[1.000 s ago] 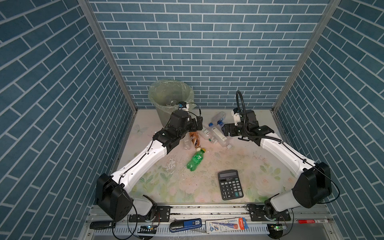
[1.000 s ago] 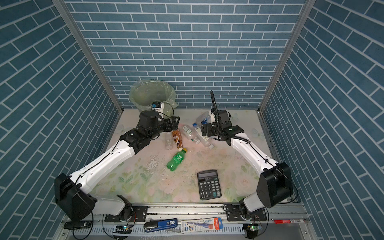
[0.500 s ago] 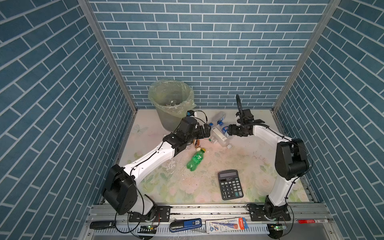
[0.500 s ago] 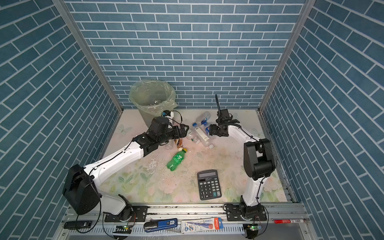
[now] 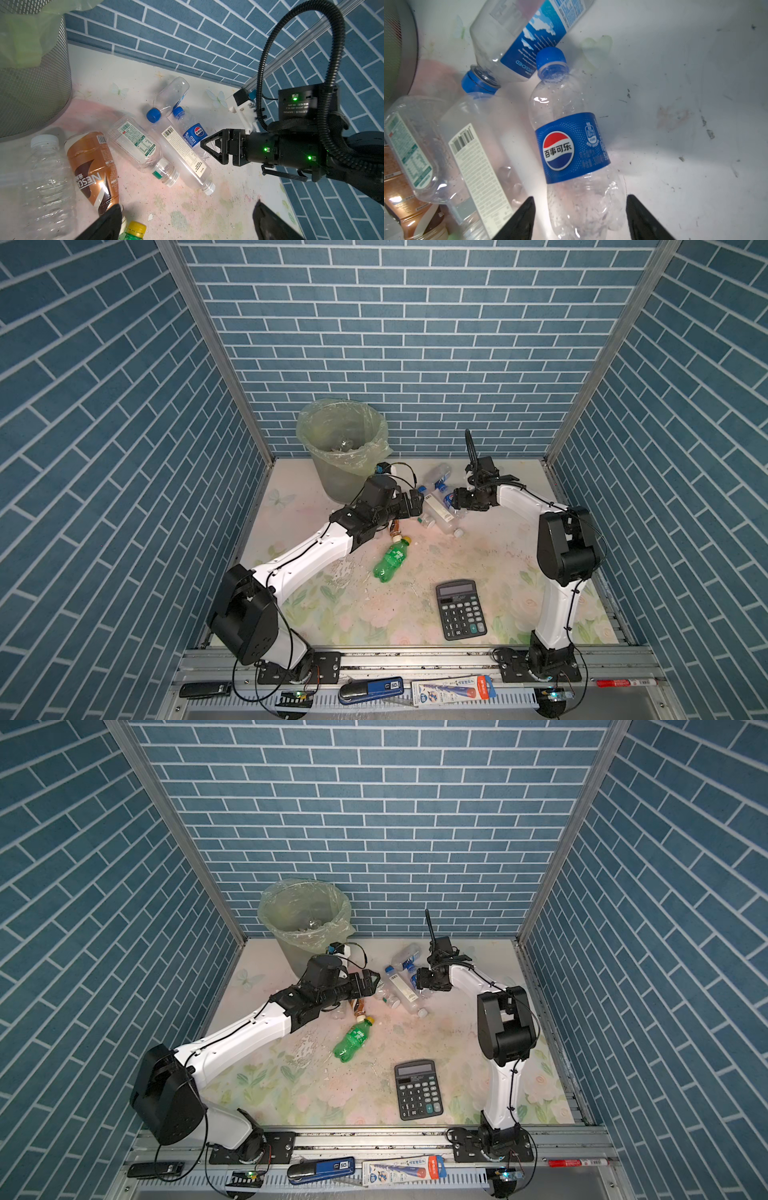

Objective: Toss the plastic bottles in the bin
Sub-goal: 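Lower the right gripper onto the Pepsi bottle while the left gripper moves toward the bottles, then close the right gripper around the Pepsi bottle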

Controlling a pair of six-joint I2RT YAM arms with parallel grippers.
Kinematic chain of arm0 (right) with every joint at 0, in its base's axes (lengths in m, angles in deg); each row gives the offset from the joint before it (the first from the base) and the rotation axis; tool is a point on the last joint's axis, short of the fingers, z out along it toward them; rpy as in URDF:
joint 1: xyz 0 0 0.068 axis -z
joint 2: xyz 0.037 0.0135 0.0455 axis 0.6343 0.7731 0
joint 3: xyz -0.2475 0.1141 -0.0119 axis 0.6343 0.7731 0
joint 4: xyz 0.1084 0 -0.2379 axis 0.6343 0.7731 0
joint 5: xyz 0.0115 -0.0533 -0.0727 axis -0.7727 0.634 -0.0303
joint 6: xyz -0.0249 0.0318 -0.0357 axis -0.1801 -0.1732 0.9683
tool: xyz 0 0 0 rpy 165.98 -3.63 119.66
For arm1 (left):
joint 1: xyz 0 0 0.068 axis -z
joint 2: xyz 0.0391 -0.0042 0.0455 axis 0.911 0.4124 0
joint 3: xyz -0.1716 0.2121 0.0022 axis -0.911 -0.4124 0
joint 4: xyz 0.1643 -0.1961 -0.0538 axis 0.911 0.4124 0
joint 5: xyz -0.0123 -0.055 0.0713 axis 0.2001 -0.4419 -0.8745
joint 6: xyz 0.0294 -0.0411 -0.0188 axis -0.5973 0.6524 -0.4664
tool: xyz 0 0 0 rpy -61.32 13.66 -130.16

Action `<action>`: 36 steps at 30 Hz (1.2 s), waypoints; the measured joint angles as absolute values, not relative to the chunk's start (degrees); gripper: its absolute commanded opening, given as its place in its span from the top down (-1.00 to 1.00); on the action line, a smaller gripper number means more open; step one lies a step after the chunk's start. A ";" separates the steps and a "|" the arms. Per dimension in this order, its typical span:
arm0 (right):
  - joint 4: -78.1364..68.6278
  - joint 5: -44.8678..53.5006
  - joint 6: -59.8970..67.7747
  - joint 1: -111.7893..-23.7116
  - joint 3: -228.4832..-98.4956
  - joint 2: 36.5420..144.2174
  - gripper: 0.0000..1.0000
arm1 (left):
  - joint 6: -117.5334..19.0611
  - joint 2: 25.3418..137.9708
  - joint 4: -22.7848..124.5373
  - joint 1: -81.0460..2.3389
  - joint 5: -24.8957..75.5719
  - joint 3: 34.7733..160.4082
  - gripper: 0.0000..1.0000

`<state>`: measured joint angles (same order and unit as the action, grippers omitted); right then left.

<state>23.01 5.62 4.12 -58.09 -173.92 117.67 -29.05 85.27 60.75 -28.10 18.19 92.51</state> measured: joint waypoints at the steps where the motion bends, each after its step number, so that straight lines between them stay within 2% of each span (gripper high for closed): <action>1: 23.10 5.57 4.14 -58.09 -174.13 118.10 -0.37 | -29.09 85.51 60.70 -28.10 18.19 92.55 -0.99; 22: 22.25 5.09 4.08 -58.09 -174.64 120.92 -0.36 | -29.16 86.10 61.93 -28.10 17.31 92.86 -0.99; 36: 20.04 5.66 3.81 -58.09 -171.64 119.11 -0.22 | -27.43 81.79 61.69 -28.10 15.80 92.42 -0.99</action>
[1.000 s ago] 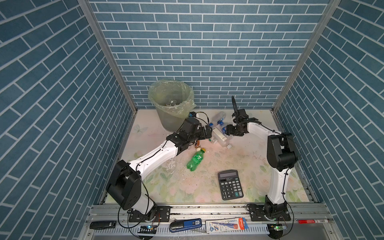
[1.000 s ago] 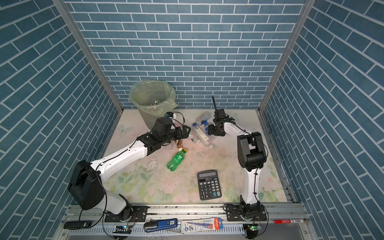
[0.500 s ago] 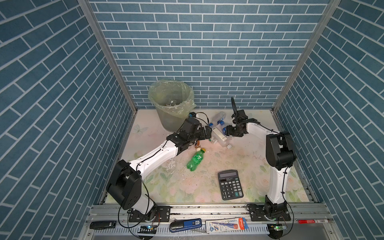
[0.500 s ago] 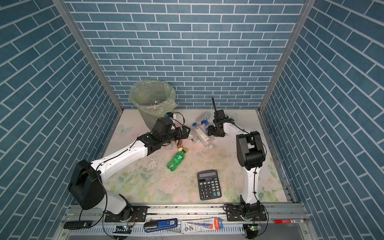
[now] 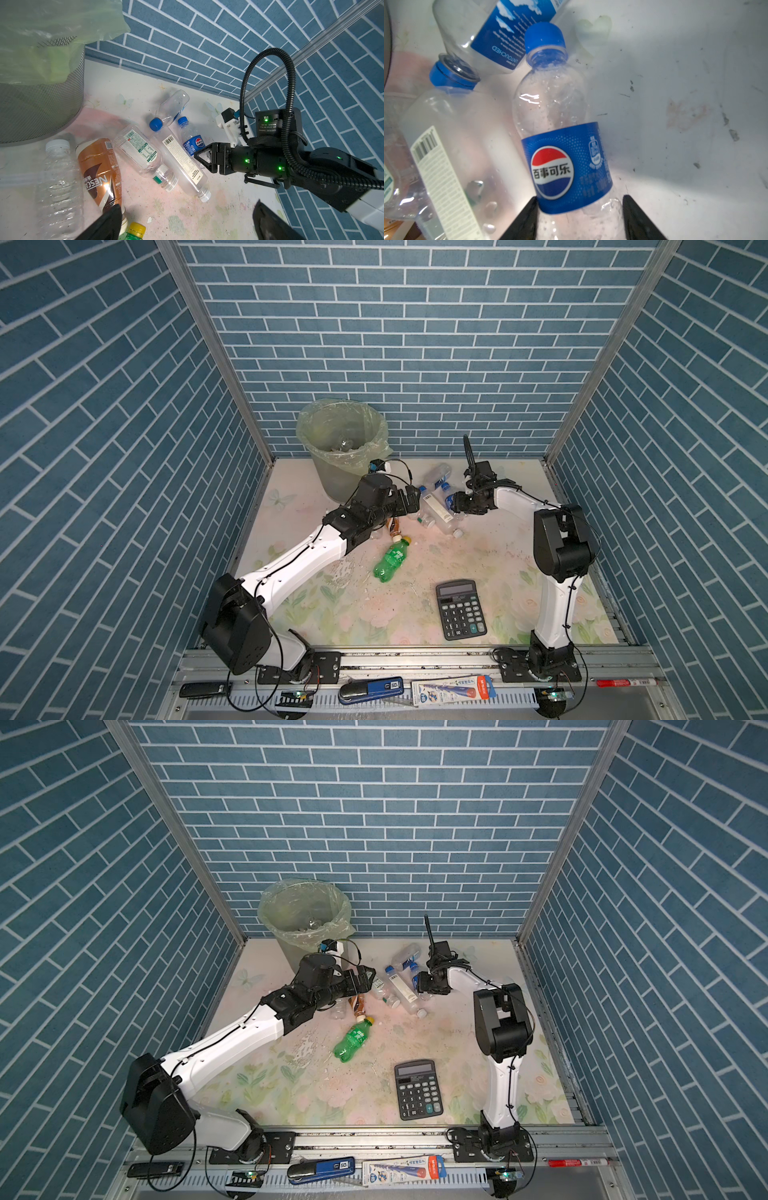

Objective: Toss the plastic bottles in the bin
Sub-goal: 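Lift the Pepsi bottle upright with the right gripper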

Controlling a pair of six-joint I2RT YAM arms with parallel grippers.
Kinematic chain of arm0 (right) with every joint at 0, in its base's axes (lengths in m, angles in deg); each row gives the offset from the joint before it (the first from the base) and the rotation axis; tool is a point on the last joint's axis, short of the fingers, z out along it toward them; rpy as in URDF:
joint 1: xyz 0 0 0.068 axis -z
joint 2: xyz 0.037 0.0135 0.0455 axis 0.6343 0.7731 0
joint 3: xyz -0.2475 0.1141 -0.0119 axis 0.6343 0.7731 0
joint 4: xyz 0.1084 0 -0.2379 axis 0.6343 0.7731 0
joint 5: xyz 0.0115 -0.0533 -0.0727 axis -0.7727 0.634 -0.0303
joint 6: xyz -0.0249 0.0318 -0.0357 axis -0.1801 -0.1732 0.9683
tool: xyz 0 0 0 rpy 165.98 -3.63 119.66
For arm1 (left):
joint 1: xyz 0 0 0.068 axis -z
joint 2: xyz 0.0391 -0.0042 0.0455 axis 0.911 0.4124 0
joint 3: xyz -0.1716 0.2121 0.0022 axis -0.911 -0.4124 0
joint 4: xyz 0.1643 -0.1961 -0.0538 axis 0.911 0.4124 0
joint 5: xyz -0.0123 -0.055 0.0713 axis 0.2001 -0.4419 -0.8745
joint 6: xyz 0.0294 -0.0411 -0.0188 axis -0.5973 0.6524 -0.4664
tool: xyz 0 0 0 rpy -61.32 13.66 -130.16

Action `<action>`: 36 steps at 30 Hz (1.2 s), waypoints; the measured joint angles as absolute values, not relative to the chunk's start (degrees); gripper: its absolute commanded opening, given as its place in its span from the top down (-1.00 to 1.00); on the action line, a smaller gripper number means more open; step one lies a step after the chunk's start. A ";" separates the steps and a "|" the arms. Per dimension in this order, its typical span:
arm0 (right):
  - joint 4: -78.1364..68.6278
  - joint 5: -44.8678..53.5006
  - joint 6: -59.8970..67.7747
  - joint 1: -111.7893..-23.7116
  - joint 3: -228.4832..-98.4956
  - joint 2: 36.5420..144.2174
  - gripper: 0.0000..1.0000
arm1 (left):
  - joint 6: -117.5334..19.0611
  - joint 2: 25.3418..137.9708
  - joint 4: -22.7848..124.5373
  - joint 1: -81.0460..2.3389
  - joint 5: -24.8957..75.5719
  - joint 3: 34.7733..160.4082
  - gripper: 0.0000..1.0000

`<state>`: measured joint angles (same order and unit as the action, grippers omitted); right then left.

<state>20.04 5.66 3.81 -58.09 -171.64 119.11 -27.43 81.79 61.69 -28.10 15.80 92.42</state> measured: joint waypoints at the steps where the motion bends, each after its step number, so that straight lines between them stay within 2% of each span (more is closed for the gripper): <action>1: 20.04 5.79 3.84 -58.09 -171.32 118.87 -0.22 | -27.30 81.79 61.71 -28.10 15.80 92.40 -0.99; 21: 20.76 6.88 3.46 -58.09 -170.62 118.43 -0.49 | -26.84 79.70 61.69 -27.89 15.37 90.47 -0.99; 36: 21.37 6.88 3.49 -58.09 -170.68 119.48 -0.18 | -26.75 79.13 61.84 -27.86 14.97 89.27 -0.99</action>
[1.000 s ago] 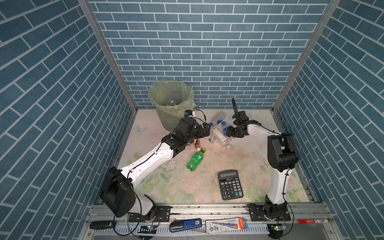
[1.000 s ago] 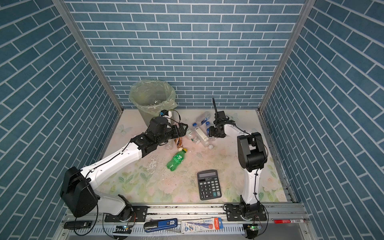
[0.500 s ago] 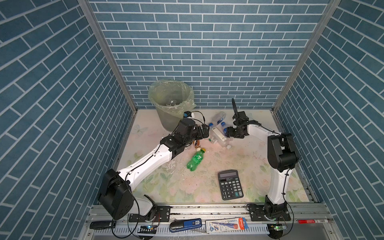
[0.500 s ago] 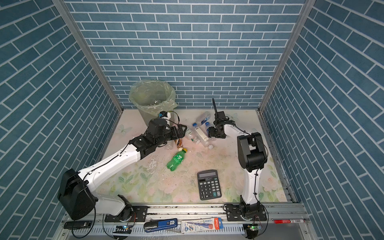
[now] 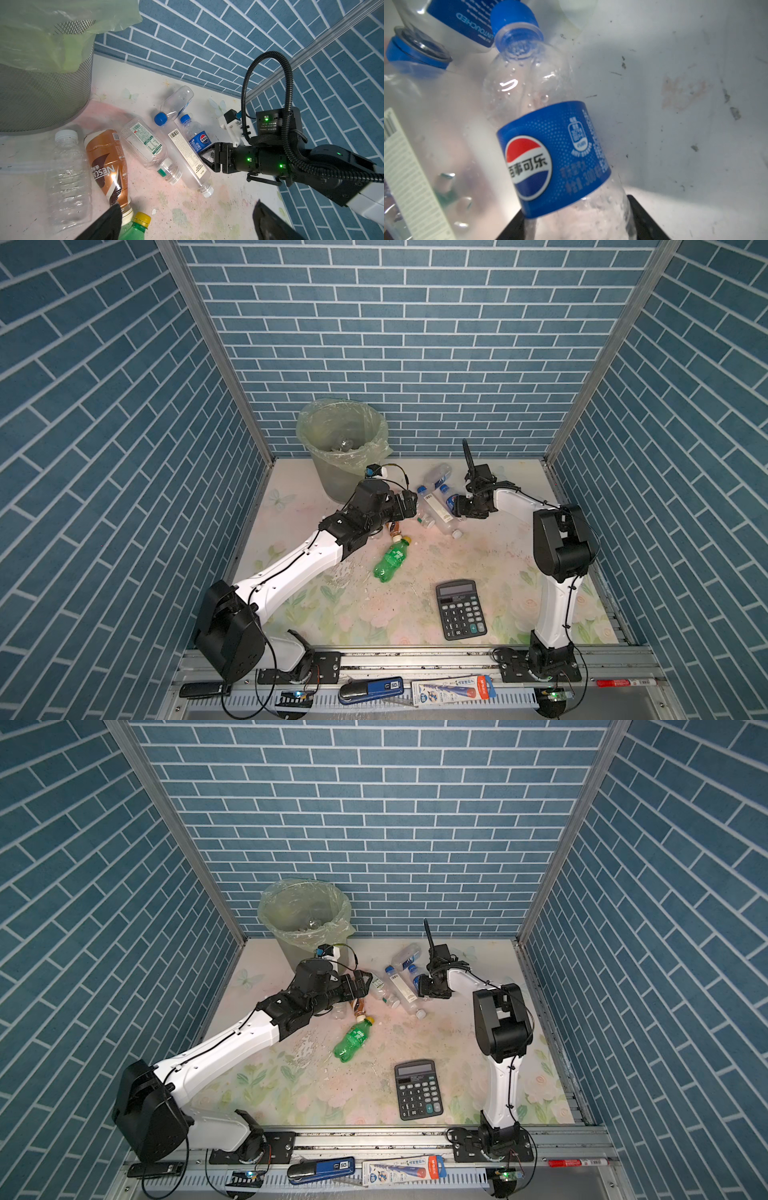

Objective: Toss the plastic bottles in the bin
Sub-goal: 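Lift the Pepsi bottle upright with the right gripper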

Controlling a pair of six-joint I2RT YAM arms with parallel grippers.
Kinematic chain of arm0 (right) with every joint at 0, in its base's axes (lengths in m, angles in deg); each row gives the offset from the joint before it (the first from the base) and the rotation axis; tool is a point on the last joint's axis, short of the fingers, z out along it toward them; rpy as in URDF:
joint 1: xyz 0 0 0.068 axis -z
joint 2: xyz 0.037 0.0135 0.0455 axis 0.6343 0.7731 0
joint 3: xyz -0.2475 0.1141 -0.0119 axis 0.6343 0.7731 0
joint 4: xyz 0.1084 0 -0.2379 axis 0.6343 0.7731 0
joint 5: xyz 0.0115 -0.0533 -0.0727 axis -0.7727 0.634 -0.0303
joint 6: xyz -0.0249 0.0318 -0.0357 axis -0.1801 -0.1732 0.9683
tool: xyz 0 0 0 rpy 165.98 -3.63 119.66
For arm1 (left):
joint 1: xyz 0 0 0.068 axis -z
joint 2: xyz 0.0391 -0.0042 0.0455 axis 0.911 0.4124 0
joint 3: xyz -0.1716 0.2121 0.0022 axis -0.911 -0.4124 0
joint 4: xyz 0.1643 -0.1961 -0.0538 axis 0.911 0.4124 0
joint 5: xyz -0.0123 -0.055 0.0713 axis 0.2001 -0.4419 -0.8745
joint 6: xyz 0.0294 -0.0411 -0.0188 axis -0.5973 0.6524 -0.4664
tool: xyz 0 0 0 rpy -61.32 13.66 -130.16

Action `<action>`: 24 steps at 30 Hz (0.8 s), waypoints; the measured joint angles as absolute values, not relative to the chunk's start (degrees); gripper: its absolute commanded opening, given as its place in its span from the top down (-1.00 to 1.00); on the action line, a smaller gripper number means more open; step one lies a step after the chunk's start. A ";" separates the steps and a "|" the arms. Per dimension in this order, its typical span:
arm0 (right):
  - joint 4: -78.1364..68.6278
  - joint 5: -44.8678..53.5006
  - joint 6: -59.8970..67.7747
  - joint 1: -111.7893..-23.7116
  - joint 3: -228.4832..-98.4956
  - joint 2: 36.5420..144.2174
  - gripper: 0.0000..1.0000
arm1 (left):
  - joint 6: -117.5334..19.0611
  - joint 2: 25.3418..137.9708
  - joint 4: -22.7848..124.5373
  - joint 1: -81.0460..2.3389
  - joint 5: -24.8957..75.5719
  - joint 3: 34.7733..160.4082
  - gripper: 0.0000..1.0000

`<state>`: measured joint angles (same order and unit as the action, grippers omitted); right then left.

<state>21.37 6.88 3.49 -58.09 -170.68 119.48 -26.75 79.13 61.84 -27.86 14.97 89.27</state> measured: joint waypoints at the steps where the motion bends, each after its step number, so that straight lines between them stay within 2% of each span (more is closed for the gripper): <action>1: 21.37 6.90 3.46 -58.09 -170.68 119.48 -0.18 | -26.73 79.11 61.84 -27.86 14.95 89.27 -0.99; 17: 21.59 8.26 3.46 -58.09 -170.00 110.65 -0.08 | -25.77 79.67 61.88 -27.86 16.04 89.36 -0.99; 24: 21.64 7.69 3.42 -58.63 -168.91 104.07 -0.06 | -25.70 83.98 63.19 -28.50 18.34 96.31 -0.99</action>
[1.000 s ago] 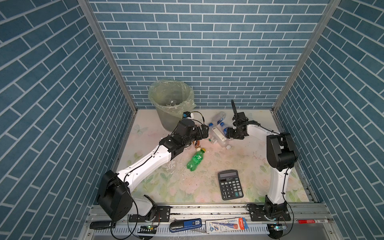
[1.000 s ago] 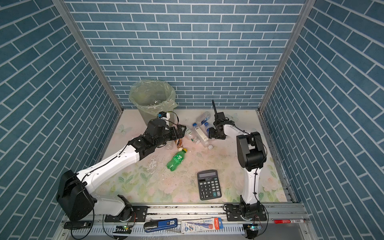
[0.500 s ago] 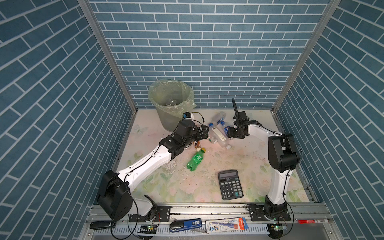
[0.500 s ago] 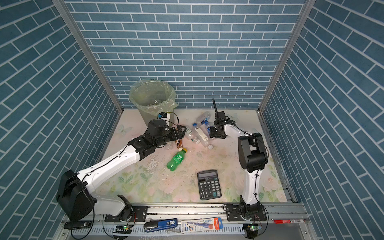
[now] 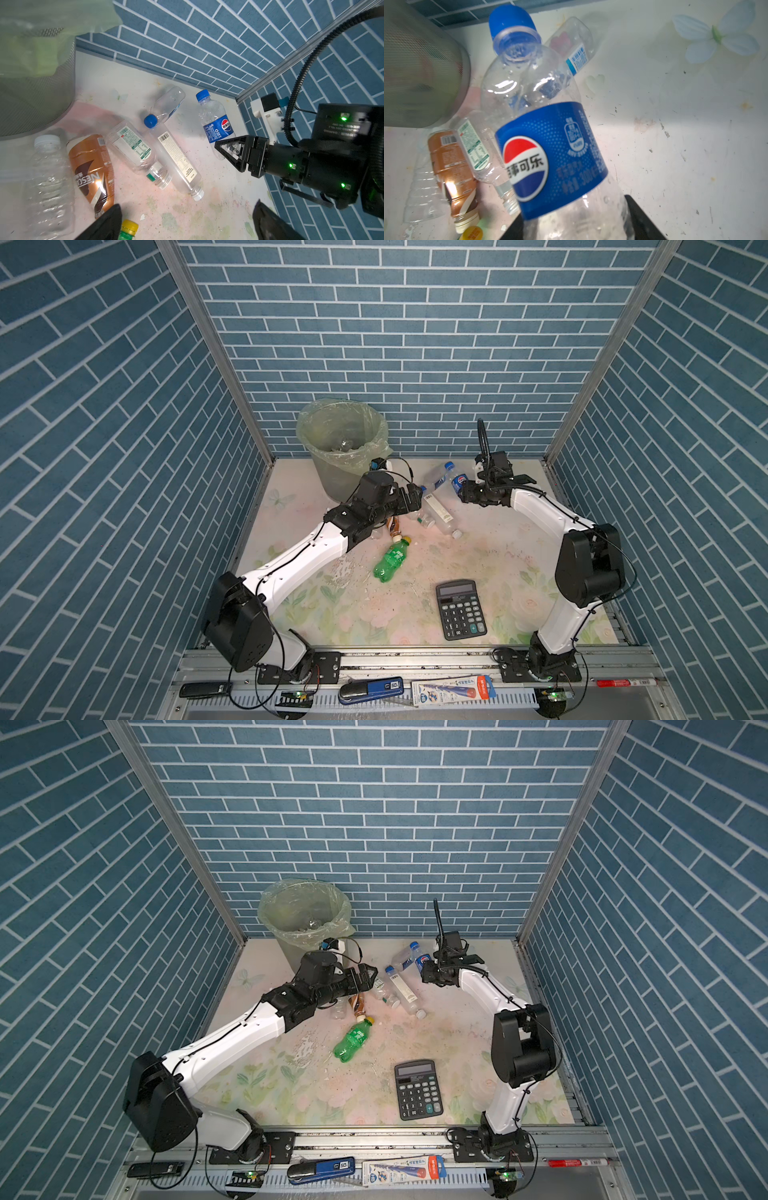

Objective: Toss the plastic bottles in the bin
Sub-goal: 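Lift the Pepsi bottle upright with the right gripper, then bring the Pepsi bottle to the left gripper and close it on the blue cap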

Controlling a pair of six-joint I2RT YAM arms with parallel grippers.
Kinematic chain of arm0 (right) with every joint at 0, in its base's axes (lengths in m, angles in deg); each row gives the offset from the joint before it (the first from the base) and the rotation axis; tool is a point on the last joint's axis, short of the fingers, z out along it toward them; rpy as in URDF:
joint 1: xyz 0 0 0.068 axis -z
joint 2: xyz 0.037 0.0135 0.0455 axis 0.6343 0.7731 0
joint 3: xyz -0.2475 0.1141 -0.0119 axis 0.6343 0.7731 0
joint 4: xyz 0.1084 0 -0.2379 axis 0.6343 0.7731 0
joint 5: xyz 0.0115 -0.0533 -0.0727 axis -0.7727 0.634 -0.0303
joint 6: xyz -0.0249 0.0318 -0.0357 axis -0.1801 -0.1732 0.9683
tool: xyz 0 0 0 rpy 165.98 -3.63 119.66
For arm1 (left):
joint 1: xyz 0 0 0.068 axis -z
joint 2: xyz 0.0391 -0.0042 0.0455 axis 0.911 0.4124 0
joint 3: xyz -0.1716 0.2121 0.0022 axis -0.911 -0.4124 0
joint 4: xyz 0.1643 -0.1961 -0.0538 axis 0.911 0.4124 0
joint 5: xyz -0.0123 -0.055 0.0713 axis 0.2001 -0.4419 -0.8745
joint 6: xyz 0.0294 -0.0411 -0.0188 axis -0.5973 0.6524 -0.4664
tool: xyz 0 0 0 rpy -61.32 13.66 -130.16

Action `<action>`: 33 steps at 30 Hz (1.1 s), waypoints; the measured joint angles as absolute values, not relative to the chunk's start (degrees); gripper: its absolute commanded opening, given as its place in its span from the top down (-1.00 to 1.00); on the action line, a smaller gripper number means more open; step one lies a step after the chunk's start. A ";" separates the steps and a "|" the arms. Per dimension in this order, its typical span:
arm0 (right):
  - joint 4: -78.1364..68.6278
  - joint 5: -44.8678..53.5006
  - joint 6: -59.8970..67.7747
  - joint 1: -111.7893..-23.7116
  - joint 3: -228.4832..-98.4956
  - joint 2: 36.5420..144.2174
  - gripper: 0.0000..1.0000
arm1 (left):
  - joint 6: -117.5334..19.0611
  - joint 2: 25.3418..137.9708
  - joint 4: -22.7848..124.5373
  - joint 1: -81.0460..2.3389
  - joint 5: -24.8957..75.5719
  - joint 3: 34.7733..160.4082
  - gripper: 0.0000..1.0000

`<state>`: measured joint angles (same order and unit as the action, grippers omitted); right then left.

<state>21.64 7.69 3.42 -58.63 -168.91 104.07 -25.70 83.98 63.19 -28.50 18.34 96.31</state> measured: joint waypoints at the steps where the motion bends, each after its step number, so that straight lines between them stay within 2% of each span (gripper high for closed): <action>1: 21.68 7.65 3.42 -59.01 -168.82 103.00 -0.06 | -25.55 85.09 63.17 -28.67 18.93 97.90 -0.99; 7: 21.90 7.54 3.42 -63.16 -168.82 98.34 -0.06 | -23.54 90.91 62.23 -30.22 22.12 105.60 -0.99; 22: 21.40 6.29 3.42 -71.20 -168.82 92.73 -0.04 | -16.78 96.37 56.07 -33.26 24.41 109.53 -0.96; 33: 17.90 5.29 3.44 -72.51 -165.30 88.73 -0.03 | -14.49 100.15 52.81 -34.29 23.72 112.68 -0.43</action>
<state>17.90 5.29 3.44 -72.51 -165.30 88.73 -14.49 100.15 52.81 -34.29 23.72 112.68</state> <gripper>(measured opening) 0.603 0.748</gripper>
